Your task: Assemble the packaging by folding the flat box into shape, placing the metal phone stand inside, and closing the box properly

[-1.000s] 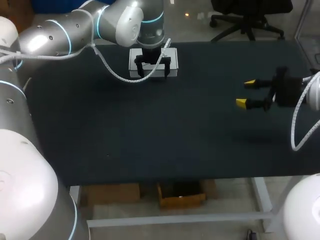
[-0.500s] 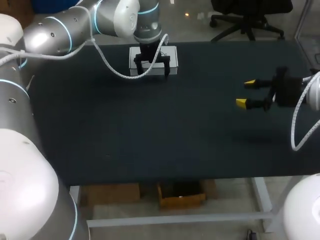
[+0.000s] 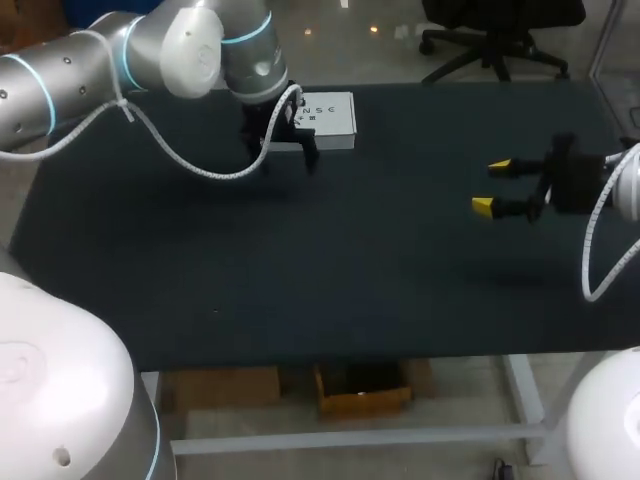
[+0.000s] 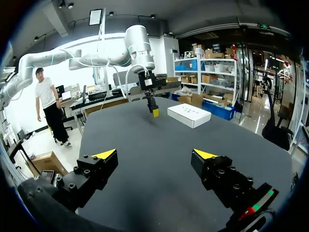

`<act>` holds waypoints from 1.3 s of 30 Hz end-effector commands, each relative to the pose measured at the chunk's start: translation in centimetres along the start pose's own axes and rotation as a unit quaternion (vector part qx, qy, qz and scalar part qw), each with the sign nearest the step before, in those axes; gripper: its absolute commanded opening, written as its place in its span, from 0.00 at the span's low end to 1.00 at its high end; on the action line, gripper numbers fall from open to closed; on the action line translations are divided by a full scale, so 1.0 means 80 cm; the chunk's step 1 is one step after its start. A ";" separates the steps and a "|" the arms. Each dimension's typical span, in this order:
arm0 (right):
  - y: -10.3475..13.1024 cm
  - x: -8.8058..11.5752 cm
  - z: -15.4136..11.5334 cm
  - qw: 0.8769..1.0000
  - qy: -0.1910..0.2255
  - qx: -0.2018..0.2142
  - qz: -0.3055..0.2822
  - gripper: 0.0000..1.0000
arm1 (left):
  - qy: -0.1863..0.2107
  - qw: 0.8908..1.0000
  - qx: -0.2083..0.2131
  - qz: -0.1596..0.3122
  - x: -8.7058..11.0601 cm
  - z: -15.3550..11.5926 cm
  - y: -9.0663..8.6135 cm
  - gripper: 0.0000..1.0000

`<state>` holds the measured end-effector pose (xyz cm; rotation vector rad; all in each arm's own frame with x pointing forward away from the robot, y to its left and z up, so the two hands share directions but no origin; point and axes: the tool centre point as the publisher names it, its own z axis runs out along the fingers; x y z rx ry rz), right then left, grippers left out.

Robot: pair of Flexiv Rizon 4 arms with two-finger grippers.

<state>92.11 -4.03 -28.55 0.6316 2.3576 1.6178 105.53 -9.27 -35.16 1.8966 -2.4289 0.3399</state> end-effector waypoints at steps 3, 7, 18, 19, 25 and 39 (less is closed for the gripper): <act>-0.001 0.000 -0.001 1.000 0.001 -0.003 -0.001 1.00 | 0.017 0.969 0.247 0.017 -0.009 -0.022 0.100 1.00; -0.001 0.000 -0.001 1.000 0.001 -0.003 -0.001 1.00 | 0.040 0.963 0.265 0.037 -0.010 -0.029 0.109 1.00; -0.001 0.000 -0.001 1.000 0.001 -0.003 -0.001 1.00 | 0.132 0.948 0.273 0.097 -0.025 -0.050 0.121 1.00; -0.001 0.000 -0.001 1.000 0.001 -0.003 -0.001 1.00 | 0.138 0.946 0.273 0.103 -0.027 -0.051 0.123 1.00; -0.001 0.000 -0.001 1.000 0.001 -0.003 -0.001 1.00 | 0.179 0.929 0.282 0.158 -0.036 -0.060 0.136 1.00; -0.001 0.000 -0.001 1.000 0.001 -0.003 -0.001 1.00 | 0.172 0.903 0.312 0.239 -0.022 -0.097 0.149 1.00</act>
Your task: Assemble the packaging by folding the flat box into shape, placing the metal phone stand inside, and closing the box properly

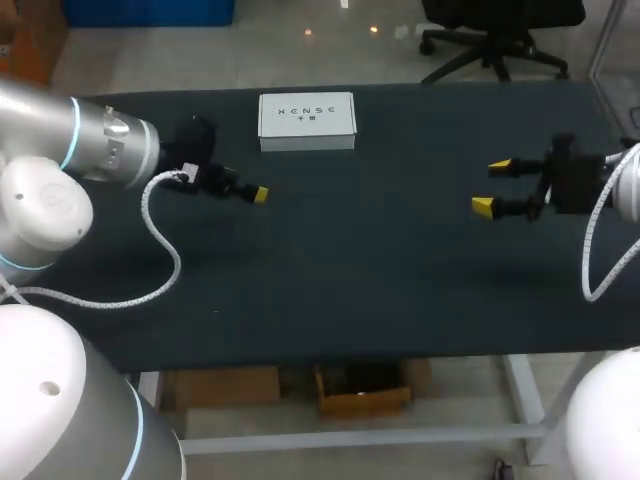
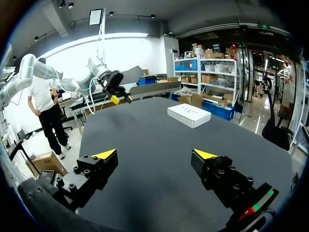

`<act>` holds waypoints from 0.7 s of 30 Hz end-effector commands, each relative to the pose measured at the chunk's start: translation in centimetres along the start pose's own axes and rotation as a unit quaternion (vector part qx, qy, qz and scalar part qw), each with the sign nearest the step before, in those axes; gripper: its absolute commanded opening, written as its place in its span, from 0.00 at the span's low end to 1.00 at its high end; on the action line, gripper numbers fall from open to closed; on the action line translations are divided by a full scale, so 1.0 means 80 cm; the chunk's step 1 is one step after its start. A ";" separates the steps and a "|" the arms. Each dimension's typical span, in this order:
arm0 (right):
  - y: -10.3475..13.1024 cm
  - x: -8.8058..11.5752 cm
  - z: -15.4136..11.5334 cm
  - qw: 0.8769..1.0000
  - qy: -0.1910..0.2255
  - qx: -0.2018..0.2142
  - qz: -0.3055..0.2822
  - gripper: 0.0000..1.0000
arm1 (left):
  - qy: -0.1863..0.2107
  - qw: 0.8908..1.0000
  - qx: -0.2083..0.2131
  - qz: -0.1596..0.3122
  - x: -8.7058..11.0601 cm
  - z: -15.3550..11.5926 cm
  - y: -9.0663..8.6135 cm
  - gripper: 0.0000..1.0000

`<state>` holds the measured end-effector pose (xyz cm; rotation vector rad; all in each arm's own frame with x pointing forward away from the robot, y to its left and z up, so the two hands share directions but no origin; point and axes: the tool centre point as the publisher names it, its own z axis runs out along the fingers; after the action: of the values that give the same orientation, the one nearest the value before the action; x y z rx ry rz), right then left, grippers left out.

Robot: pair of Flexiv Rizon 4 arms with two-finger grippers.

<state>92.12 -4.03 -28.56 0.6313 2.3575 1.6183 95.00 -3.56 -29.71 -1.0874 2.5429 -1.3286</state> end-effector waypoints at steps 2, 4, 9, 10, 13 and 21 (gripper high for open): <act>-0.001 0.000 -0.001 1.000 0.001 -0.003 -0.001 1.00 | -0.039 0.999 0.036 0.010 0.020 -0.009 0.016 1.00; -0.001 0.000 -0.001 1.000 0.001 -0.003 -0.001 1.00 | -0.068 0.997 0.041 0.009 0.027 -0.010 0.021 1.00; -0.001 0.000 -0.001 1.000 0.001 -0.003 -0.001 1.00 | -0.109 0.993 0.053 0.011 0.041 -0.022 0.022 1.00; -0.001 0.000 -0.001 1.000 0.001 -0.003 -0.001 1.00 | -0.117 0.991 0.057 0.012 0.044 -0.026 0.022 1.00; -0.001 0.000 -0.001 1.000 0.001 -0.003 -0.001 1.00 | -0.122 0.990 0.065 0.017 0.050 -0.038 0.021 1.00; -0.001 0.000 -0.001 1.000 0.001 -0.003 -0.001 1.00 | -0.122 0.990 0.067 0.007 0.052 -0.058 0.023 1.00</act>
<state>92.13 -4.04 -28.56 0.6313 2.3575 1.6184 89.85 -2.68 -27.70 -1.1255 2.2428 -1.2641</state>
